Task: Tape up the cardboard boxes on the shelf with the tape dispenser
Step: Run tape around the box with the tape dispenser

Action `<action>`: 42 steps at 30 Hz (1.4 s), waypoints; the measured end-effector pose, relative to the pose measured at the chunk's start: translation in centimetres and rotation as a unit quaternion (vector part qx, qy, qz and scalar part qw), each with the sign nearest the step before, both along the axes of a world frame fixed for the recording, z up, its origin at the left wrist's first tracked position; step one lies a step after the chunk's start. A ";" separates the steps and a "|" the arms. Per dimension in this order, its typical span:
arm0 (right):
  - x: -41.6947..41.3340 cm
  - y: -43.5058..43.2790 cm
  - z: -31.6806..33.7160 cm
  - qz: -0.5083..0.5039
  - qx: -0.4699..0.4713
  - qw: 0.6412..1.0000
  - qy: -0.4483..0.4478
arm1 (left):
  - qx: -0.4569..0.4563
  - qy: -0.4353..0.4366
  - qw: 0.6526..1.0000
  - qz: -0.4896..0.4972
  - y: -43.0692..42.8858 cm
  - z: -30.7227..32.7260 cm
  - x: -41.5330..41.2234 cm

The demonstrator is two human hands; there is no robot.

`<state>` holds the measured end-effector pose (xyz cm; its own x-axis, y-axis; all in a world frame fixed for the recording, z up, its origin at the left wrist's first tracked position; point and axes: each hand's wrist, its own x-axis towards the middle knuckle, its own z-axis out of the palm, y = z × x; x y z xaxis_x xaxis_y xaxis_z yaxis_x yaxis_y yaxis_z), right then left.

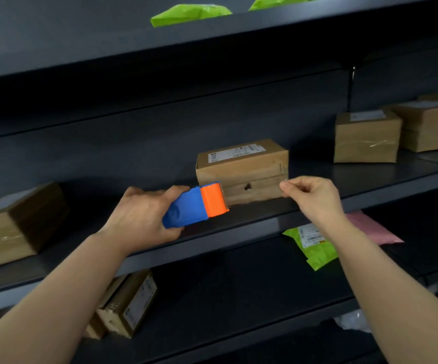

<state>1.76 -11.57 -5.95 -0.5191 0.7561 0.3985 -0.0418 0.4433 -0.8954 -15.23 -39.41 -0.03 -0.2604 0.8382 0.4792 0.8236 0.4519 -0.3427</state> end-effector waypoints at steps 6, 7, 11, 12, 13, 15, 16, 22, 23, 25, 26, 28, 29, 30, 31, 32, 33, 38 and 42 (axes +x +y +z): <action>2.0 3.6 -0.1 -0.004 -0.011 1.000 -0.003 | -0.006 0.028 1.000 0.000 3.5 0.5 2.5; 2.1 4.3 0.0 -0.004 -0.014 1.000 -0.004 | -0.011 0.024 1.000 0.006 4.1 0.4 2.9; 2.3 7.0 0.3 0.004 -0.020 1.000 -0.023 | -0.023 0.028 0.999 0.032 6.2 0.3 4.0; 2.2 7.5 0.3 0.007 -0.017 0.999 -0.029 | -0.027 0.029 0.998 0.043 6.7 0.4 4.3; 2.0 8.0 0.4 0.012 -0.013 0.999 -0.035 | -0.034 0.031 0.997 0.057 7.0 0.5 4.7; 1.7 8.9 0.5 0.025 -0.014 0.999 -0.042 | -0.044 0.036 0.995 0.084 7.8 0.7 5.4; 1.4 9.2 0.5 0.027 -0.014 0.999 -0.042 | -0.046 0.037 0.994 0.093 7.9 0.7 5.7; 1.0 10.9 0.3 0.054 -0.020 0.998 -0.031 | -0.043 0.035 0.991 0.119 8.8 0.6 7.3; 1.1 11.0 0.4 0.063 -0.027 0.997 -0.028 | -0.043 0.032 0.991 0.122 8.9 0.6 7.5; 1.0 11.3 0.6 0.085 -0.050 0.995 -0.025 | -0.042 0.029 0.990 0.129 9.1 0.5 7.7; 0.9 11.5 0.7 0.095 -0.060 0.993 -0.024 | -0.041 0.029 0.990 0.131 9.2 0.5 7.7; 0.8 11.7 0.7 0.111 -0.070 0.991 -0.024 | -0.041 0.030 0.989 0.137 9.3 0.6 7.9; 0.8 11.8 0.7 0.116 -0.072 0.990 -0.024 | -0.041 0.029 0.989 0.141 9.3 0.6 8.0; 0.8 11.8 0.6 0.119 -0.073 0.990 -0.022 | -0.042 0.027 0.988 0.145 9.3 0.6 8.1; 0.8 11.8 0.6 0.125 -0.074 0.989 -0.019 | -0.044 0.025 0.987 0.150 9.2 0.7 8.2; 0.9 11.8 0.6 0.132 -0.074 0.988 -0.017 | -0.047 0.024 0.987 0.155 9.2 0.7 8.3; 0.9 11.8 0.7 0.139 -0.075 0.987 -0.013 | -0.049 0.024 0.986 0.158 9.1 0.8 8.5; 0.7 11.6 0.5 0.105 -0.052 0.993 -0.013 | -0.055 0.032 0.984 0.167 9.0 1.0 9.3; 0.6 11.7 0.8 0.110 -0.051 0.992 -0.037 | -0.065 0.034 0.981 0.178 8.8 1.2 9.5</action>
<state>2.34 0.15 -5.14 -0.7016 0.6553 0.2798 -0.0598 0.3371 -0.9396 -5.74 -30.60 1.18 -0.5191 0.7547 0.4012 0.5948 0.6561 -0.4645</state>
